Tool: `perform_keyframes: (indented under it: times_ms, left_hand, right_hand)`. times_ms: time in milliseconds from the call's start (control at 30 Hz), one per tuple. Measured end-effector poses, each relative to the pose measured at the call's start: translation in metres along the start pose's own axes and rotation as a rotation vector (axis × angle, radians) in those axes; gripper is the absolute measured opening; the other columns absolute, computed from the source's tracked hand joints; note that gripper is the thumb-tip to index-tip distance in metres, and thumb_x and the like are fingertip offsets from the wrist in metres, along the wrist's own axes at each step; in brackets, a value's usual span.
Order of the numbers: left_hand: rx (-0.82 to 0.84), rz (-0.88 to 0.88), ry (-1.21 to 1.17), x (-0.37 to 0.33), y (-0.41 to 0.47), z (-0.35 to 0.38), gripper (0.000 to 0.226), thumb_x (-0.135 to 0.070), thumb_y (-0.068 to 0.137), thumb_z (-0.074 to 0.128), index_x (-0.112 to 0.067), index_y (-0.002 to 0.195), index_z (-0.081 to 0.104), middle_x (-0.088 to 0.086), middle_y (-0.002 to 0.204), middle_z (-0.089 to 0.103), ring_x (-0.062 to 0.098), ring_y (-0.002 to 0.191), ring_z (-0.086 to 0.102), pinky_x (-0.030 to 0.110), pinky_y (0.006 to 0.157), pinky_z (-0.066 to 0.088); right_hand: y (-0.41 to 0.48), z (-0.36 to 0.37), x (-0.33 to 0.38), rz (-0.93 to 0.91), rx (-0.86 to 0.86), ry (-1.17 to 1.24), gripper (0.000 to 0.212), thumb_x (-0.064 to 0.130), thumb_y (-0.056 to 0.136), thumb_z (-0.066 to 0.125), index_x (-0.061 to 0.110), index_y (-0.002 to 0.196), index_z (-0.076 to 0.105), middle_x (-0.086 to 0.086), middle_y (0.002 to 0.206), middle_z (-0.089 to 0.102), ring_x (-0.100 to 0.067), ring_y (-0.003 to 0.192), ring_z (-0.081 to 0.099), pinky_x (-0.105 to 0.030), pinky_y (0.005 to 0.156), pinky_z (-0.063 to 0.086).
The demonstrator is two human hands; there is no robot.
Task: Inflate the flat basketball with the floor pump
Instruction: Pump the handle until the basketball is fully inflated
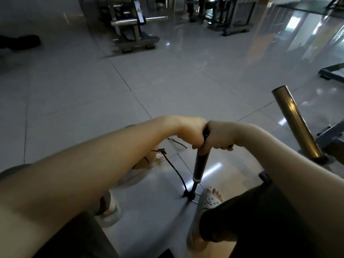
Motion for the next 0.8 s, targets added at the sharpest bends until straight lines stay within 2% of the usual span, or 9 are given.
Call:
perform_keyframes:
  times_ms: [67, 167, 233, 333, 400, 467, 633, 733, 800]
  left_hand:
    - [0.017, -0.008, 0.007, 0.008, 0.010, 0.030, 0.012, -0.005, 0.077, 0.070, -0.013, 0.072, 0.063, 0.002, 0.065, 0.059, 0.021, 0.060, 0.056, 0.024, 0.049, 0.041]
    - [-0.024, -0.005, 0.042, 0.026, 0.028, 0.081, 0.007, -0.018, 0.078, 0.072, -0.015, 0.077, 0.066, 0.001, 0.068, 0.062, 0.022, 0.062, 0.060, 0.025, 0.048, 0.041]
    - [-0.062, -0.001, 0.055, 0.037, 0.038, 0.104, 0.016, -0.027, 0.076, 0.075, -0.015, 0.083, 0.068, 0.002, 0.073, 0.064, 0.021, 0.064, 0.061, 0.025, 0.047, 0.038]
    - [-0.075, -0.003, 0.082, 0.051, 0.050, 0.129, 0.016, -0.028, 0.078, 0.070, -0.018, 0.075, 0.059, -0.001, 0.067, 0.055, 0.026, 0.068, 0.062, 0.027, 0.052, 0.038]
    - [-0.061, -0.028, 0.110, 0.055, 0.056, 0.143, 0.007, -0.023, 0.081, 0.065, -0.016, 0.083, 0.063, 0.002, 0.073, 0.060, 0.030, 0.076, 0.067, 0.029, 0.056, 0.041]
    - [-0.042, -0.056, 0.096, 0.058, 0.061, 0.152, 0.015, -0.020, 0.082, 0.062, -0.012, 0.093, 0.068, 0.008, 0.087, 0.068, 0.030, 0.081, 0.067, 0.030, 0.059, 0.045]
    - [-0.025, -0.076, 0.109, 0.064, 0.065, 0.153, 0.021, -0.026, 0.082, 0.065, -0.012, 0.097, 0.068, 0.009, 0.089, 0.068, 0.030, 0.080, 0.066, 0.030, 0.059, 0.046]
    - [0.003, -0.094, 0.121, 0.054, 0.056, 0.150, 0.010, -0.025, 0.082, 0.067, -0.017, 0.085, 0.061, 0.001, 0.076, 0.059, 0.025, 0.069, 0.061, 0.026, 0.053, 0.040]
    - [0.026, -0.102, 0.066, 0.047, 0.048, 0.139, 0.017, -0.016, 0.082, 0.068, -0.019, 0.071, 0.055, 0.001, 0.068, 0.056, 0.019, 0.057, 0.053, 0.025, 0.047, 0.034]
  right_hand:
    - [0.013, 0.026, -0.012, 0.025, 0.003, -0.061, 0.031, 0.028, 0.068, 0.083, 0.007, 0.087, 0.070, -0.006, 0.062, 0.051, -0.017, 0.042, 0.042, -0.024, 0.042, 0.037]
    - [0.036, 0.065, -0.036, 0.035, -0.036, -0.130, 0.022, 0.029, 0.067, 0.082, 0.016, 0.072, 0.065, 0.002, 0.062, 0.058, -0.015, 0.052, 0.053, -0.026, 0.052, 0.045]
    - [0.052, 0.084, -0.051, 0.052, -0.048, -0.160, 0.023, 0.031, 0.067, 0.081, 0.018, 0.080, 0.069, 0.002, 0.073, 0.065, -0.015, 0.067, 0.061, -0.029, 0.063, 0.052]
    - [0.074, 0.110, -0.066, 0.064, -0.019, -0.200, 0.024, 0.032, 0.069, 0.076, 0.017, 0.086, 0.069, 0.002, 0.076, 0.066, -0.019, 0.075, 0.066, -0.032, 0.069, 0.056]
    - [0.084, 0.122, -0.073, 0.052, -0.019, -0.230, 0.024, 0.034, 0.071, 0.072, 0.019, 0.088, 0.066, 0.001, 0.081, 0.066, -0.020, 0.077, 0.066, -0.031, 0.070, 0.057]
    - [0.091, 0.130, -0.080, 0.052, -0.003, -0.265, 0.027, 0.037, 0.074, 0.069, 0.020, 0.096, 0.067, -0.001, 0.088, 0.067, -0.021, 0.079, 0.065, -0.030, 0.071, 0.055]
    - [0.097, 0.129, -0.080, 0.050, -0.004, -0.250, 0.029, 0.035, 0.074, 0.070, 0.020, 0.099, 0.068, -0.001, 0.088, 0.066, -0.020, 0.075, 0.060, -0.028, 0.067, 0.050]
    - [0.087, 0.133, -0.079, 0.060, 0.026, -0.242, 0.030, 0.034, 0.077, 0.074, 0.017, 0.101, 0.067, -0.004, 0.092, 0.066, -0.020, 0.077, 0.057, -0.028, 0.068, 0.046]
    - [0.077, 0.123, -0.072, 0.055, 0.012, -0.205, 0.031, 0.035, 0.074, 0.079, 0.018, 0.097, 0.067, -0.002, 0.087, 0.063, -0.019, 0.076, 0.058, -0.028, 0.068, 0.047]
Point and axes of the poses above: each hand's wrist, its own y-axis towards the middle knuckle, its own z-axis out of the palm, x = y × z, the point moved 7 cm from there along y, towards the middle knuckle
